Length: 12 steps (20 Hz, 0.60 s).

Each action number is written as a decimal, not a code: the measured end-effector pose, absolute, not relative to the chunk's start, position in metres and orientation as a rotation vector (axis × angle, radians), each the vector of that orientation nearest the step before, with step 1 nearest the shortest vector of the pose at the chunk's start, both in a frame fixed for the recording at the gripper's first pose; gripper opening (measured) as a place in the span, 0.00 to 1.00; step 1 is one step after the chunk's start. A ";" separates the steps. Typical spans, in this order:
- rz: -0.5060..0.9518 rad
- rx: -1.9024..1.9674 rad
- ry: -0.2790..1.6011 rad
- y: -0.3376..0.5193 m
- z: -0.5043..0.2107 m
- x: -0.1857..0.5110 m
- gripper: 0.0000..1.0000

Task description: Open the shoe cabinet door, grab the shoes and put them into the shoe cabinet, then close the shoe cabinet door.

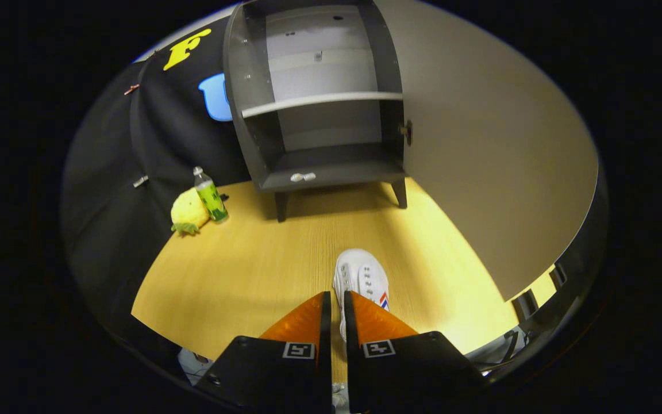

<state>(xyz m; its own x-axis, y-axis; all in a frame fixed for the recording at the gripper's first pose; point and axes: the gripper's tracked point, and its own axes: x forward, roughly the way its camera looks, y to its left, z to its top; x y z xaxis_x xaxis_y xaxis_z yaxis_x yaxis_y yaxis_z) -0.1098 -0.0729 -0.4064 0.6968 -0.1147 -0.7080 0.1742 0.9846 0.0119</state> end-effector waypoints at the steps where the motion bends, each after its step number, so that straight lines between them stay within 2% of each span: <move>1: -0.164 0.079 0.810 -0.072 -0.419 -0.114 0.16; 12: -0.184 0.064 0.894 -0.085 -0.484 -0.122 0.18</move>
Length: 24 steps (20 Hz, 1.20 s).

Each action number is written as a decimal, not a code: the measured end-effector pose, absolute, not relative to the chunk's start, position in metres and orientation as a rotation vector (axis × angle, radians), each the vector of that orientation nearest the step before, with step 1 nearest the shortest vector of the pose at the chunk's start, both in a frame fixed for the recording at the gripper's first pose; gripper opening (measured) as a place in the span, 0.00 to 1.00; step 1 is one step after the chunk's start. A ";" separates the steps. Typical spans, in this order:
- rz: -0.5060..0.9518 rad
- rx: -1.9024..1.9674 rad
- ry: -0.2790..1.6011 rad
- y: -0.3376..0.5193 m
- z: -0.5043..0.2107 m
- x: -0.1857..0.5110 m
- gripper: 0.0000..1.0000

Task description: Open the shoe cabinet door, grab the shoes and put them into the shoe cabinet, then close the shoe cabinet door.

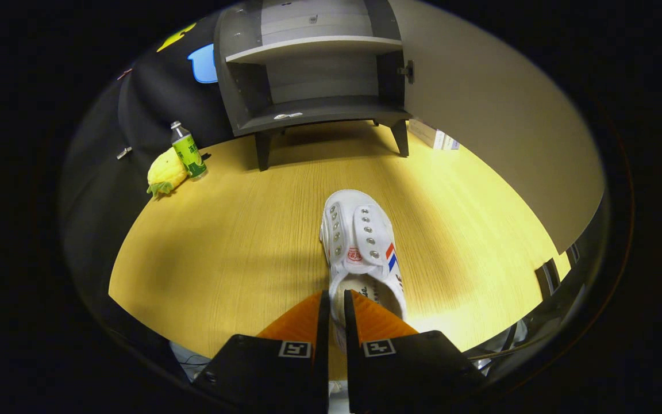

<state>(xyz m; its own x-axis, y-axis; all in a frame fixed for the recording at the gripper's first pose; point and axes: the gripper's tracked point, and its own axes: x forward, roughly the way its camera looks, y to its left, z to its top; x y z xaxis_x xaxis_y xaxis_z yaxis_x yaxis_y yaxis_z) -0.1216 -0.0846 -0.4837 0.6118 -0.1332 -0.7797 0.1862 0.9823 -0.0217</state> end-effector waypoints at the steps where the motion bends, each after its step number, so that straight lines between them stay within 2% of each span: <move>1: -0.184 0.061 0.899 -0.085 -0.487 -0.120 0.19; 13: -0.208 0.079 0.857 -0.086 -0.511 -0.086 0.17; 24: -0.222 0.084 0.737 -0.099 -0.516 -0.048 0.16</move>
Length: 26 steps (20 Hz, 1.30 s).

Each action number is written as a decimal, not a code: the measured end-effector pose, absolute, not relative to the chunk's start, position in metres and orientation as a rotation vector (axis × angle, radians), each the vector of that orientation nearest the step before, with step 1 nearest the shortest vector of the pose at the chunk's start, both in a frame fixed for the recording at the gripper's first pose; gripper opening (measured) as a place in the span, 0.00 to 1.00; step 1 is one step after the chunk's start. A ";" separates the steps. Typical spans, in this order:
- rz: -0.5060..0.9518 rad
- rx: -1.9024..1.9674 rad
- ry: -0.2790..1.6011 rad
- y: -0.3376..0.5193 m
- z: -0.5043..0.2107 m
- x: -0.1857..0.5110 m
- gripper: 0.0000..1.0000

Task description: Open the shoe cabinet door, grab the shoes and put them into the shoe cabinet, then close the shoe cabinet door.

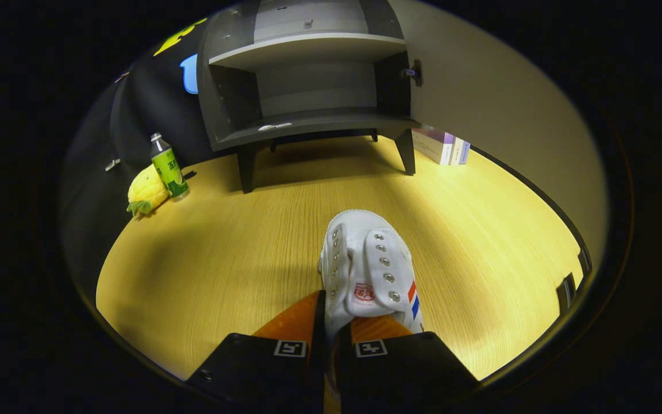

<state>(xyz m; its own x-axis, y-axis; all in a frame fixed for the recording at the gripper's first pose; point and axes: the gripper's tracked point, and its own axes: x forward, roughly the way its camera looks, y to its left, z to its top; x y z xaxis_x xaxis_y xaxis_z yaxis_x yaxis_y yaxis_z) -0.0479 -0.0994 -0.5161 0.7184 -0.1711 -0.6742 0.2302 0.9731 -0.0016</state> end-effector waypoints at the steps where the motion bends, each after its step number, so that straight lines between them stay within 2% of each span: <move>1: -0.224 0.082 0.732 -0.100 -0.517 -0.047 0.16; 8: -0.196 0.035 0.732 -0.097 -0.519 -0.046 0.16; 9: -0.196 0.021 0.738 -0.096 -0.520 -0.048 0.05; 18: -0.149 -0.044 0.781 -0.100 -0.512 -0.047 0.04; 22: -0.150 -0.025 0.767 -0.105 -0.477 -0.042 0.04; 26: -0.124 -0.026 0.692 -0.093 -0.405 -0.021 0.04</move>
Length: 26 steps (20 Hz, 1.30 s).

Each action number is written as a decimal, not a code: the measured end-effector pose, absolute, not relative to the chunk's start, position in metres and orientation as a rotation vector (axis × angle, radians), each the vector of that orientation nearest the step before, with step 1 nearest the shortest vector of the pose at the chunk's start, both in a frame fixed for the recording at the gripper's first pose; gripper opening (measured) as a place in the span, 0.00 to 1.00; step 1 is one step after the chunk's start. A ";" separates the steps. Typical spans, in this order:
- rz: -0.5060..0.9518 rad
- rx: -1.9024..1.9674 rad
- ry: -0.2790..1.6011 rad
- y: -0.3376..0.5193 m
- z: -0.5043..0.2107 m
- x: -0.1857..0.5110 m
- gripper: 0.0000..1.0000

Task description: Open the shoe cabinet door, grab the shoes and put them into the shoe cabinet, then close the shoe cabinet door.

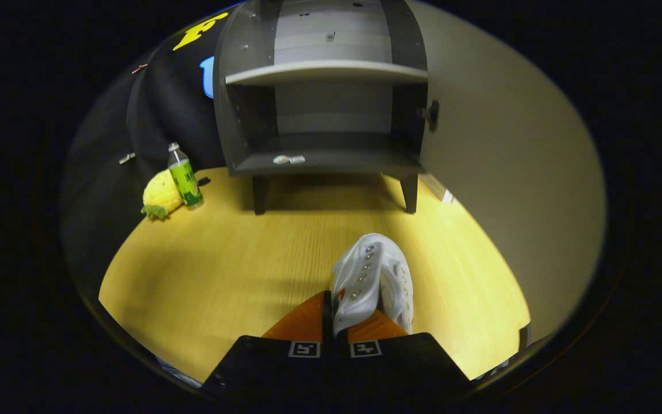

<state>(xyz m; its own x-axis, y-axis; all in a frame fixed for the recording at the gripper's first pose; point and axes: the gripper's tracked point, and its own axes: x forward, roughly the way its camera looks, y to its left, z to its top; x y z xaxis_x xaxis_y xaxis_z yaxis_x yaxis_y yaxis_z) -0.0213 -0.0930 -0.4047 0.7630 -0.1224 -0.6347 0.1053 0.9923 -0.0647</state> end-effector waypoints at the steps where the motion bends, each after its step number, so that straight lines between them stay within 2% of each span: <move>1: -0.115 -0.037 0.666 -0.088 -0.381 -0.013 0.04; 8: -0.108 -0.077 0.466 -0.062 -0.226 0.054 0.04; 15: -0.096 -0.124 0.341 -0.070 -0.140 0.146 0.04; 20: -0.071 -0.164 0.304 -0.081 -0.120 0.226 0.04; 26: -0.040 -0.222 0.304 -0.102 -0.133 0.333 0.04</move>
<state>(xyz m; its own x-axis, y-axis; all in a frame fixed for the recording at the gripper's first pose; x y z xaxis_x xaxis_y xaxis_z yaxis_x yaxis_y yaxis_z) 0.3325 -0.1022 -0.1335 0.9535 -0.0728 -0.2924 0.0062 0.9749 -0.2225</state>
